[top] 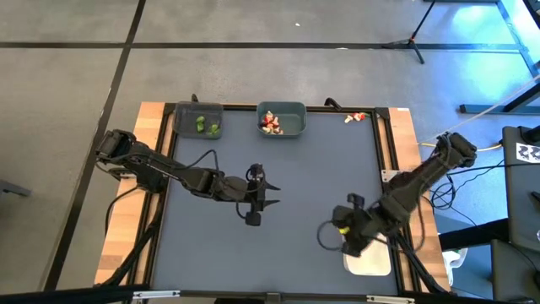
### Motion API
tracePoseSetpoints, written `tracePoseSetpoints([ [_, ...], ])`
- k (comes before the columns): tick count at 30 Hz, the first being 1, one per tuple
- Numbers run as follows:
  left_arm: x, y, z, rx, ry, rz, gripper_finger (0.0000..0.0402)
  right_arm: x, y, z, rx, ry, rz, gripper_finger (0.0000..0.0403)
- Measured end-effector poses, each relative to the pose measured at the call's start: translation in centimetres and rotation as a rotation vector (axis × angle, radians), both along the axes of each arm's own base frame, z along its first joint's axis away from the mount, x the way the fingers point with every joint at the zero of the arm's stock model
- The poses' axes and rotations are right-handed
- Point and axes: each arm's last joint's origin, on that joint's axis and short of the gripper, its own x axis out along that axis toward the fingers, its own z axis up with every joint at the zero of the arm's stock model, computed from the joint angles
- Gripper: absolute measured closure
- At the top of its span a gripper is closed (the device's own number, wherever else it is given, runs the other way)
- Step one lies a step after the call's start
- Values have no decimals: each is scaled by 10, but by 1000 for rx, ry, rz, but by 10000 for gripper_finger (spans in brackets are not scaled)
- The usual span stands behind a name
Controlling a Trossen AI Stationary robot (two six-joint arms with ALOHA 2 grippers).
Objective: Sort produce into baskets
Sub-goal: Put the green chili pepper into the white bin, then put the brown mushroom into the blue bin
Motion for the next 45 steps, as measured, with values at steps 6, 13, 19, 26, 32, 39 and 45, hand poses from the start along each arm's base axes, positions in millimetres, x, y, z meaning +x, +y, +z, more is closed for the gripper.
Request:
tracePoseSetpoints([
  [6,0,2,0,-11,-1,8,247,-32,28,-10,44,34,-56,384],
  [13,1,7,0,-35,-4,30,247,-61,34,-41,54,146,-181,384],
  [19,2,9,0,-40,-5,38,247,-69,25,-65,15,205,-255,384],
  [26,2,9,0,-41,-5,39,247,-75,19,-78,19,292,-321,377],
  [32,2,8,0,-41,-5,38,247,-75,19,-79,21,295,-339,308],
  [39,2,8,0,-40,-5,39,247,-63,15,-49,88,225,-358,238],
  [45,1,9,1,-41,-7,39,247,-47,-9,-11,-37,-7,-447,222],
])
